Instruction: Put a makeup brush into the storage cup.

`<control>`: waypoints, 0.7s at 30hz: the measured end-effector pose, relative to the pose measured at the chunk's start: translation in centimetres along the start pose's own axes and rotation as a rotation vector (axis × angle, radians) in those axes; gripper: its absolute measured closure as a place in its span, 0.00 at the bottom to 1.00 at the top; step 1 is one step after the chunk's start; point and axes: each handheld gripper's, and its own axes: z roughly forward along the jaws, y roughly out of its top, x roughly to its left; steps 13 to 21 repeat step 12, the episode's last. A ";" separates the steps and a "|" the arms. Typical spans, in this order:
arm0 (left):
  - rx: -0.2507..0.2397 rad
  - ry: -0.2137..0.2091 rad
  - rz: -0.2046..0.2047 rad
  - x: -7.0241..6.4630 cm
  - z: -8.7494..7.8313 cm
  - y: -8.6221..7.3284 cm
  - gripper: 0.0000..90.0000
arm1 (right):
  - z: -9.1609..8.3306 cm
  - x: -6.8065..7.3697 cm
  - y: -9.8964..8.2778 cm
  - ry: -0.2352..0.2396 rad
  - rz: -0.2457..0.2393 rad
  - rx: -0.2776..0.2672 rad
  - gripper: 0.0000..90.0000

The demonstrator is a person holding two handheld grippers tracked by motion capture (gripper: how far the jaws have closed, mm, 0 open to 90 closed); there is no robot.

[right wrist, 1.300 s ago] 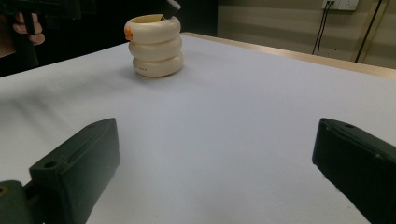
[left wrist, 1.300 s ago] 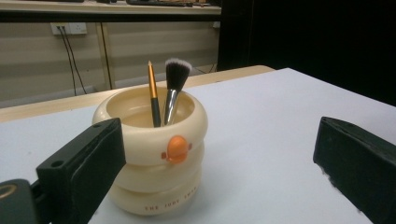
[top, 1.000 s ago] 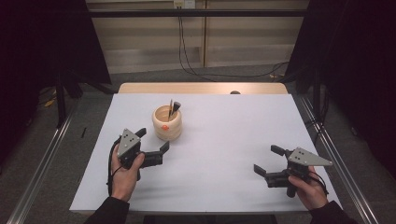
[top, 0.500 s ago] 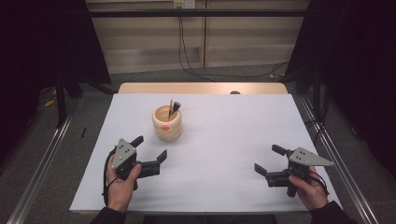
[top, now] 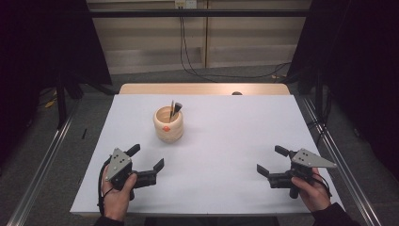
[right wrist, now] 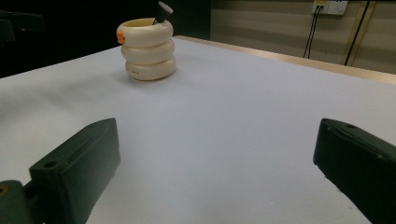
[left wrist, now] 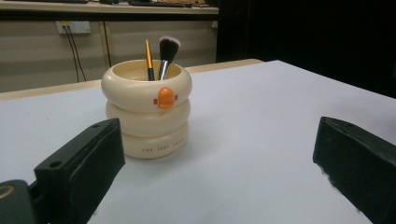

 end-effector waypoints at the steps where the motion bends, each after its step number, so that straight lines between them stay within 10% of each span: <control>1: 0.007 0.001 0.007 0.0 0.0 -0.1 0.02 | 0.0 0.0 0.0 -0.001 -0.005 -0.001 0.01; 21: 0.015 -0.019 0.020 -0.5 0.1 -0.4 0.02 | -0.1 -0.2 0.0 -0.013 -0.002 -0.009 0.01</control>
